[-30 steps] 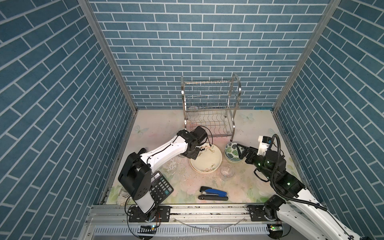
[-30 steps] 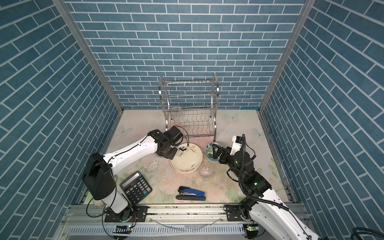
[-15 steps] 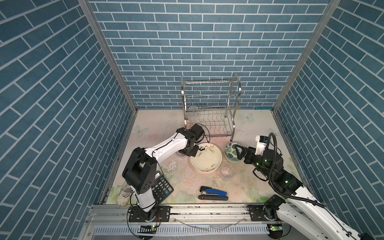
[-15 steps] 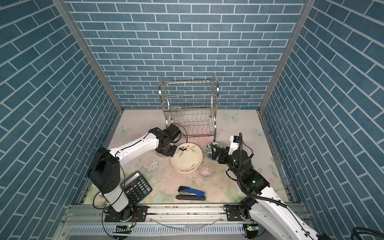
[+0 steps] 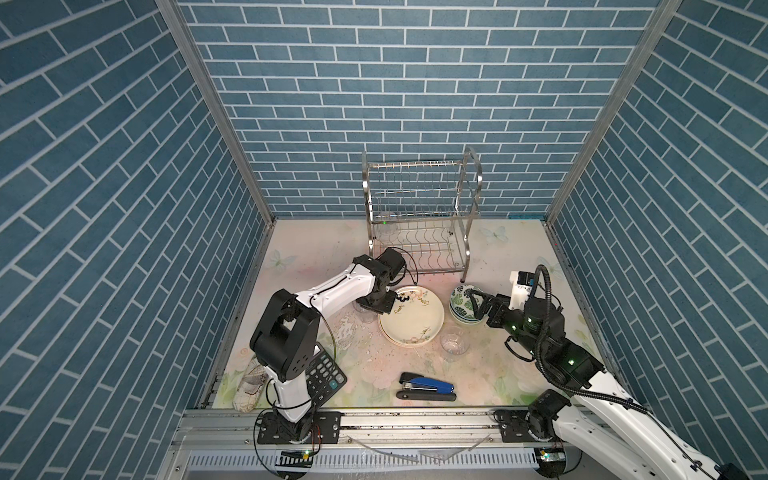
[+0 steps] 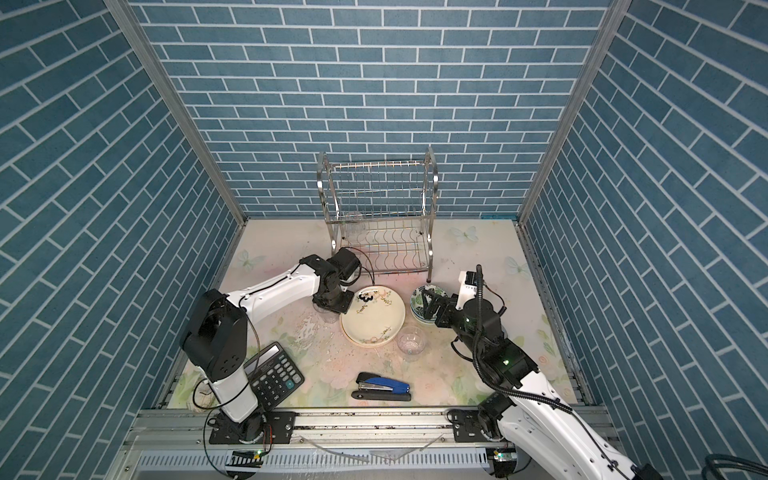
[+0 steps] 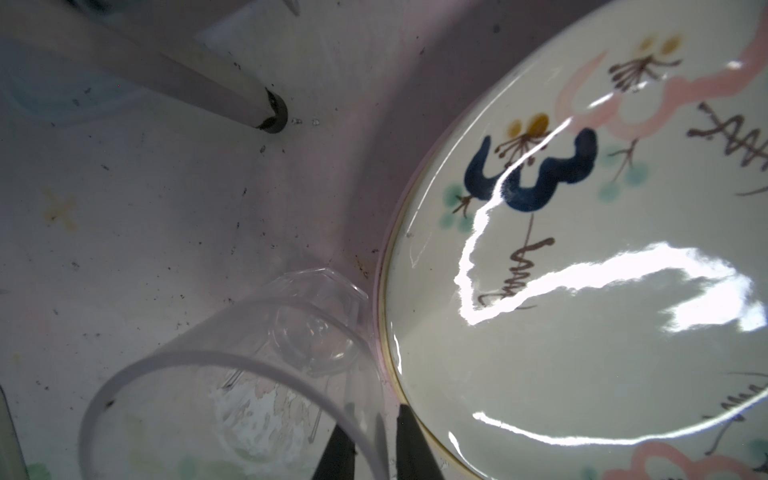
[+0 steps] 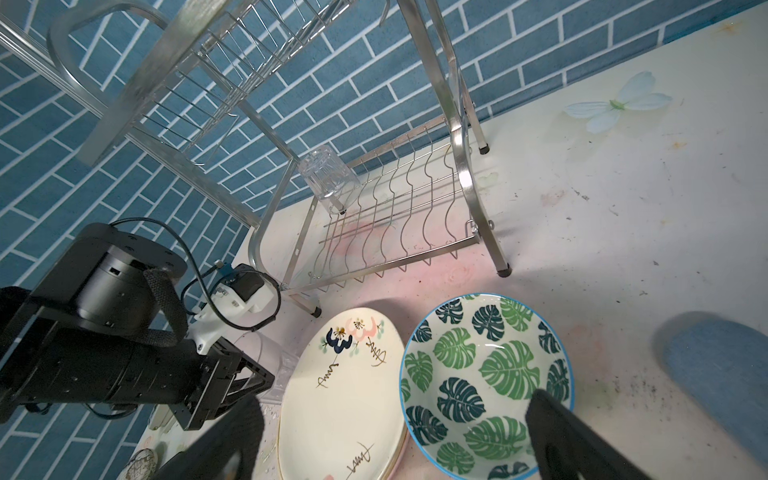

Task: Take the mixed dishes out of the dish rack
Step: 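Carry the clear cup with the left gripper toward the table beside the plates, then open the left gripper to release the cup while the right gripper moves toward the rack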

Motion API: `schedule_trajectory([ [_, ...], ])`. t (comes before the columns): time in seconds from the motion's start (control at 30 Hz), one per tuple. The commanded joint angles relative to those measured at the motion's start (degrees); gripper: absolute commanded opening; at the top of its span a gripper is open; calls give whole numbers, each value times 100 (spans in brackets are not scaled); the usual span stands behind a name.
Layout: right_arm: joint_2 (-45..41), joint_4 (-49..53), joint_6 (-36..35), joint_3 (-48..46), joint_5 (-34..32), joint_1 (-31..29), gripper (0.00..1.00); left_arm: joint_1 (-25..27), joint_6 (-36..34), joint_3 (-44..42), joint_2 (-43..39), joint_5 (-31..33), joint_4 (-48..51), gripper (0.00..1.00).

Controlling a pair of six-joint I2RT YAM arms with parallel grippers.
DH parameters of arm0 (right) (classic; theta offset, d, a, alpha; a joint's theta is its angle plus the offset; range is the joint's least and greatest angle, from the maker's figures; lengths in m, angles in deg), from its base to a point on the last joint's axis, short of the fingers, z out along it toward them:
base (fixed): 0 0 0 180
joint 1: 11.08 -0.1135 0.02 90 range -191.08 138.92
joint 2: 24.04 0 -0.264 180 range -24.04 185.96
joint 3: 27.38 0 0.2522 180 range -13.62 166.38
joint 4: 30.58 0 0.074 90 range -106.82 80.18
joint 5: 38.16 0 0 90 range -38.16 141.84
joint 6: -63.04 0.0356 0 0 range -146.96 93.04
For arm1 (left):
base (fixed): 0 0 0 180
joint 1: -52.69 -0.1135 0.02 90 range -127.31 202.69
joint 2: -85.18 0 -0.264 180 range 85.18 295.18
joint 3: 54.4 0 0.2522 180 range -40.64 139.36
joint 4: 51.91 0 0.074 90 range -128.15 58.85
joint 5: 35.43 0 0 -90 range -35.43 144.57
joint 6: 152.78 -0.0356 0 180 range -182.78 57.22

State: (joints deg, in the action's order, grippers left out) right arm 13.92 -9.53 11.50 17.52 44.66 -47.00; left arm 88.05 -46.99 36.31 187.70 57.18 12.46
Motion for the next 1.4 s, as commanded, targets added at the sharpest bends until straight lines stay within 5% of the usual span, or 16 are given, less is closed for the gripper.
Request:
schedule_trajectory([
  [0.0,30,-43,-207,216,-71,15,99,-55,-19,-88,-112,-41,2,24],
  [0.23,519,-79,-773,559,453,19,99,-50,250,-179,-928,-102,-154,52],
  [0.53,1434,63,-1436,1060,441,-102,99,-41,598,-766,-2206,58,-513,62],
  [0.83,2024,95,-2494,1417,-382,-710,98,-45,659,-2682,-3768,752,-3152,80],
  [1.07,2631,-102,-2814,1591,-357,-914,98,-55,204,-3118,-3516,1310,-4415,91],
  [1.37,3448,-945,-2914,1796,163,-924,98,-200,-155,-2812,-2593,1034,-4918,94],
])
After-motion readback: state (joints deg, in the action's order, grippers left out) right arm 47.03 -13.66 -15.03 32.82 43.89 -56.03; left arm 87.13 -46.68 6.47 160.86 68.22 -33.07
